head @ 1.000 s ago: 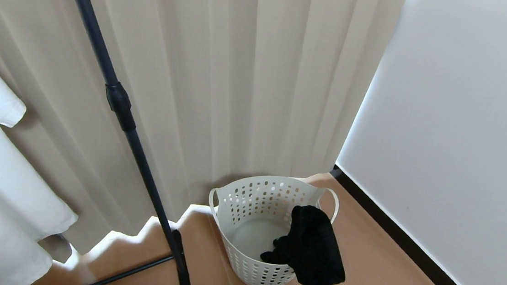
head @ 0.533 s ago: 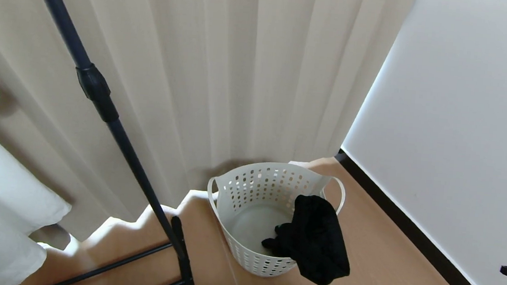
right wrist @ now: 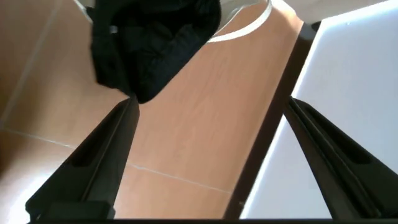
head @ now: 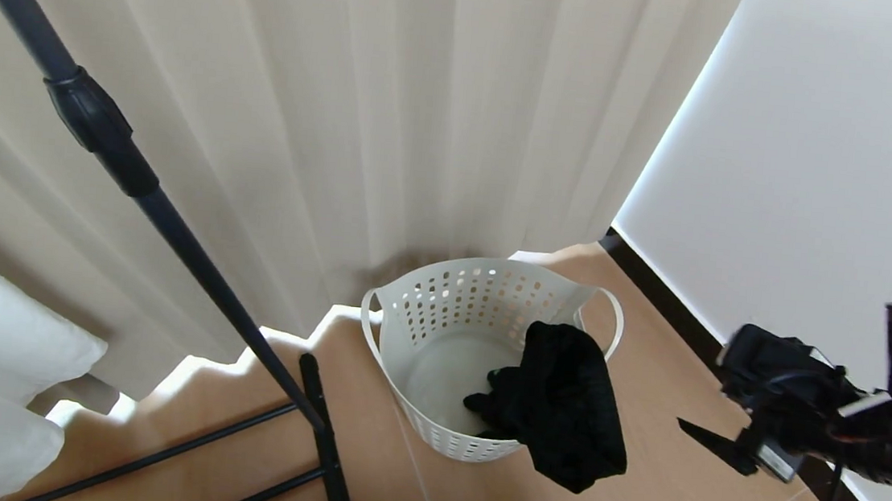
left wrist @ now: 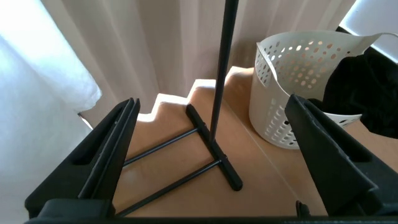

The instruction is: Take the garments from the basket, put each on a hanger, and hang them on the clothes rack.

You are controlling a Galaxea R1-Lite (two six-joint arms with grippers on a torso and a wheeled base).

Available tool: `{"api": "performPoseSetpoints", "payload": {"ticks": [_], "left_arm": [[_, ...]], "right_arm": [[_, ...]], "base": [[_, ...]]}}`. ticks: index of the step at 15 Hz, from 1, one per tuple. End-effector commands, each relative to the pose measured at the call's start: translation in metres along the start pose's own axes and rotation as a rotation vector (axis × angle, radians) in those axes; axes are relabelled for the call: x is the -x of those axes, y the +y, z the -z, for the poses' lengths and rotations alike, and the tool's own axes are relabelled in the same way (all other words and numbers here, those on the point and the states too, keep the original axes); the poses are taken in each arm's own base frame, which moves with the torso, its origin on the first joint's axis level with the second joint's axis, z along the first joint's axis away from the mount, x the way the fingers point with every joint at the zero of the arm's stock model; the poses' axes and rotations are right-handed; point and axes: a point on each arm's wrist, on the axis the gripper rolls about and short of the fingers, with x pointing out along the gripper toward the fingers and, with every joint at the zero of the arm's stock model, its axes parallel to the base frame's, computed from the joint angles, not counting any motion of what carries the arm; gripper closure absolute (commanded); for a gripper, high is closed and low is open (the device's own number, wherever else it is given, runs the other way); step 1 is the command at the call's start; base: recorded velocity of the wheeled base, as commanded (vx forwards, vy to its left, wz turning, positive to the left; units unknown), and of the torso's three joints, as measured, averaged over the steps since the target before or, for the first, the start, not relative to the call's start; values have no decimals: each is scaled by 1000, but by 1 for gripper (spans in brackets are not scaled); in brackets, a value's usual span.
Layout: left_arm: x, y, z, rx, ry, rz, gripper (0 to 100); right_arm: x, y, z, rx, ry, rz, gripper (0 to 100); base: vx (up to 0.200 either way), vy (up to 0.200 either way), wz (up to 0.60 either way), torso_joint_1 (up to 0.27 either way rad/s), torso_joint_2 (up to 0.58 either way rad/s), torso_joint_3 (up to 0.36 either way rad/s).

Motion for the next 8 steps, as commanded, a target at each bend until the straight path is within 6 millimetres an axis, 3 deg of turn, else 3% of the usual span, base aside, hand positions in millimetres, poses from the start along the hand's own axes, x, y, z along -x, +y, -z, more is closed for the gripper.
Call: {"api": "performPoseSetpoints", "payload": {"ticks": [1,2,3,4,8], "left_arm": [[0,0,0,0,0,0,0],[0,0,0,0,0,0,0],[0,0,0,0,0,0,0],[0,0,0,0,0,0,0],[0,0,0,0,0,0,0]], "right_arm": [[-82,-3,-13,107,39,-15,0],[-109,-6,-18,114,19,14,0],[-110,-6,-18,114,19,17,0],[-137,-11,-26,115,-11,74,0],[-167,-16,-38,115,-38,111,0]], "base": [[0,0,0,-2,7,-198],[0,0,0,2,7,-203],[0,0,0,2,2,-134],[0,0,0,7,2,-90],[0,0,0,0,0,0]]}}
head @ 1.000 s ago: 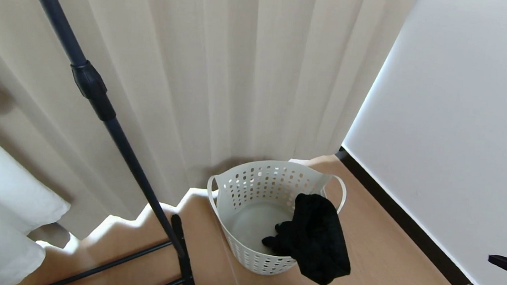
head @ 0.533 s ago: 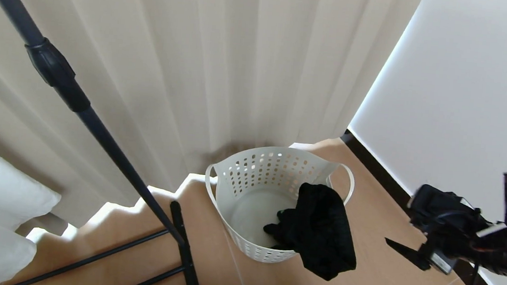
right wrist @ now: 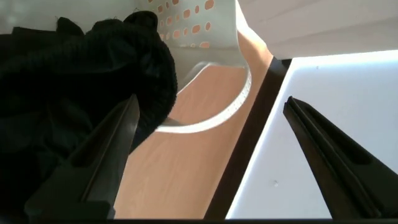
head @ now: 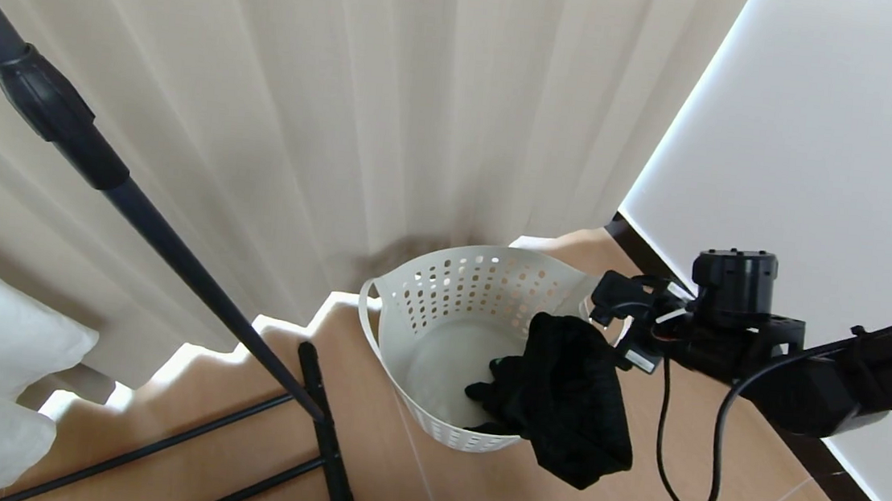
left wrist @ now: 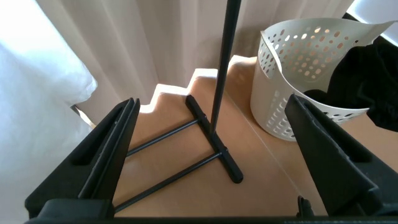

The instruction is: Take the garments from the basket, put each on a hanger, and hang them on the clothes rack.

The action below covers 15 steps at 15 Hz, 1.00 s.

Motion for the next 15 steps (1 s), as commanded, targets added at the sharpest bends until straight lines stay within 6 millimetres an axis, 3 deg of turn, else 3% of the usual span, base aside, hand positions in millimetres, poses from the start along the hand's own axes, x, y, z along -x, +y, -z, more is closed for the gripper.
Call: {"api": "performPoseSetpoints", "payload": {"ticks": [1,10,14,15], "left_arm": [[0,0,0,0,-1,1,0],[0,0,0,0,-1,0,0],[0,0,0,0,-1,0,0],[0,0,0,0,-1,0,0]], "right_arm": [[-34,11,1,4,19,-15,0],[-84,28,-1,18,33,-17,0],[-91,25,-4,15,41,17,0],[-91,25,-4,15,42,18,100]], "base": [[0,0,0,0,0,0],[0,0,0,0,0,0],[0,0,0,0,0,0],[0,0,0,0,0,0]]}}
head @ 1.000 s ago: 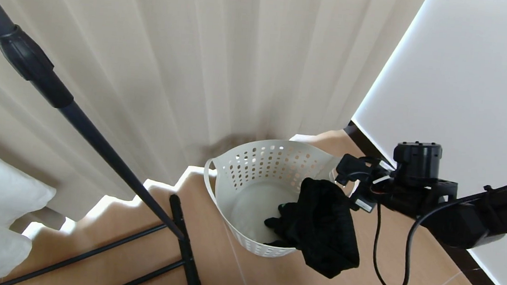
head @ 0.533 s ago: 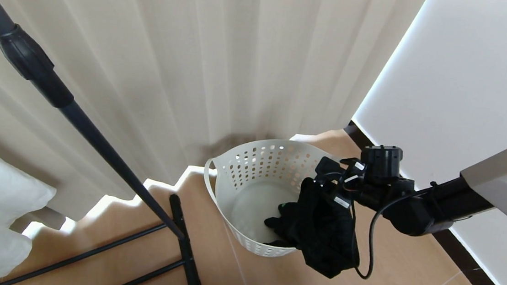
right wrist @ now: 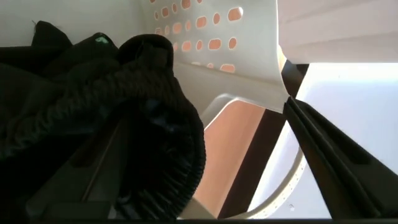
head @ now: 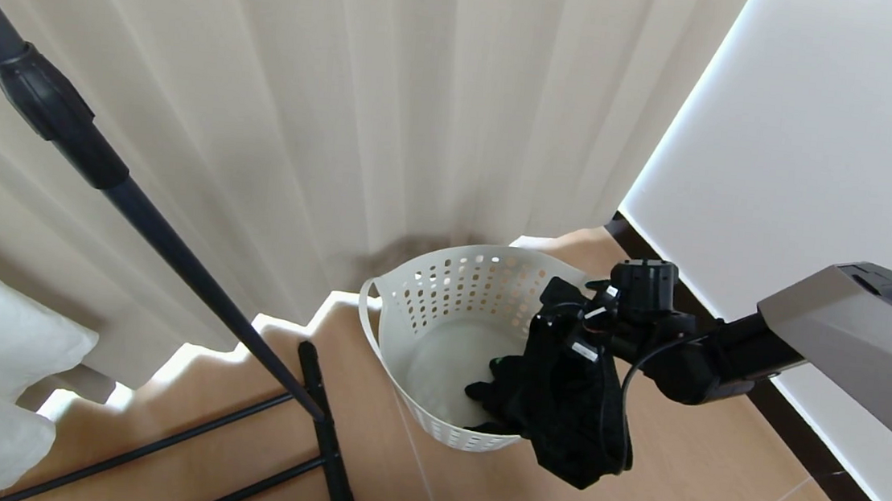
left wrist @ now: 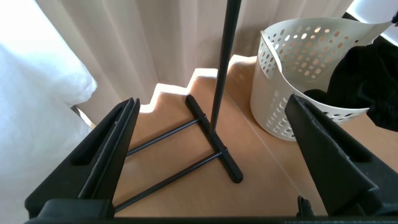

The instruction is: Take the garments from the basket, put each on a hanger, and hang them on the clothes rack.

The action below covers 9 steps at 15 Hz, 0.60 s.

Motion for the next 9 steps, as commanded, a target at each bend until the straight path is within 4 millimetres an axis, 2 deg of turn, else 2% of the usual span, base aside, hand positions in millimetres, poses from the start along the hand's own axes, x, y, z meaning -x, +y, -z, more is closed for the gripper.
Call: {"api": "performPoseSetpoints", "payload": {"ticks": [1,5,7,9], "left_arm": [[0,0,0,0,-1,0,0],[0,0,0,0,-1,0,0],[0,0,0,0,-1,1,0],[0,0,0,0,-1,0,0]], "right_arm": [[-2,0,-1,-3,-3,3,100],[2,1,1,-19,0,-5,100],[12,-6,-3,-107,-26,24,100],[36,-21,-12,-206,-76,67,100]], "base": [[0,0,0,0,0,0],[0,0,0,0,0,0],[0,0,0,0,0,0],[0,0,0,0,0,0]]}}
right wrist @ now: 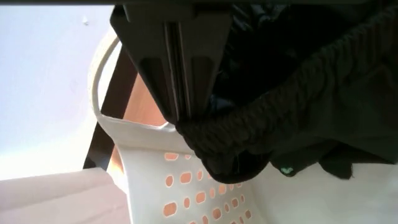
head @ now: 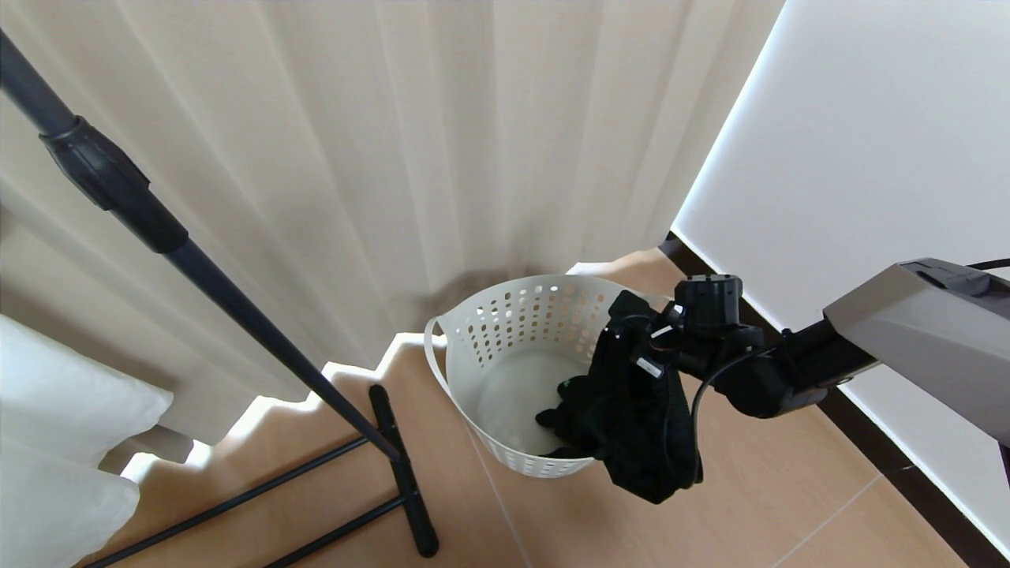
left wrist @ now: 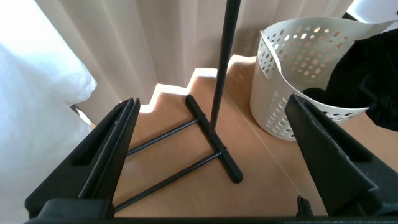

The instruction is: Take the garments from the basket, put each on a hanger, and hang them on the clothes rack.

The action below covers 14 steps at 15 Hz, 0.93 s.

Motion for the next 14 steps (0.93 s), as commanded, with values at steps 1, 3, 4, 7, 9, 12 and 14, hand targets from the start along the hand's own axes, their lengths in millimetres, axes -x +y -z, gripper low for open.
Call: {"api": "performPoseSetpoints", "payload": {"ticks": [1,3,4,7,9,12,14], "left_arm": [[0,0,0,0,-1,-1,0],[0,0,0,0,-1,0,0],[0,0,0,0,-1,-1,0],[0,0,0,-3,-2,-3,0],[0,0,0,-6,-2,-1,0],[0,0,0,-8,-4,2,0],[0,0,0,-6,-1,2,0]], "right_arm": [[59,-26,-29,-159,-98,46,100],[112,-41,-47,-324,-188,73,100],[143,-53,-57,-384,-255,98,100],[239,-68,-76,-515,-465,110,100],[273,-61,-66,-516,-509,90,100],[270,-44,-47,-541,-457,34,100],[272,-46,-49,-553,-476,39,100]], "base": [[0,0,0,0,0,0],[0,0,0,0,0,0],[0,0,0,0,0,0],[0,0,0,0,0,0],[0,0,0,0,0,0],[0,0,0,0,0,0],[0,0,0,0,0,0]]}}
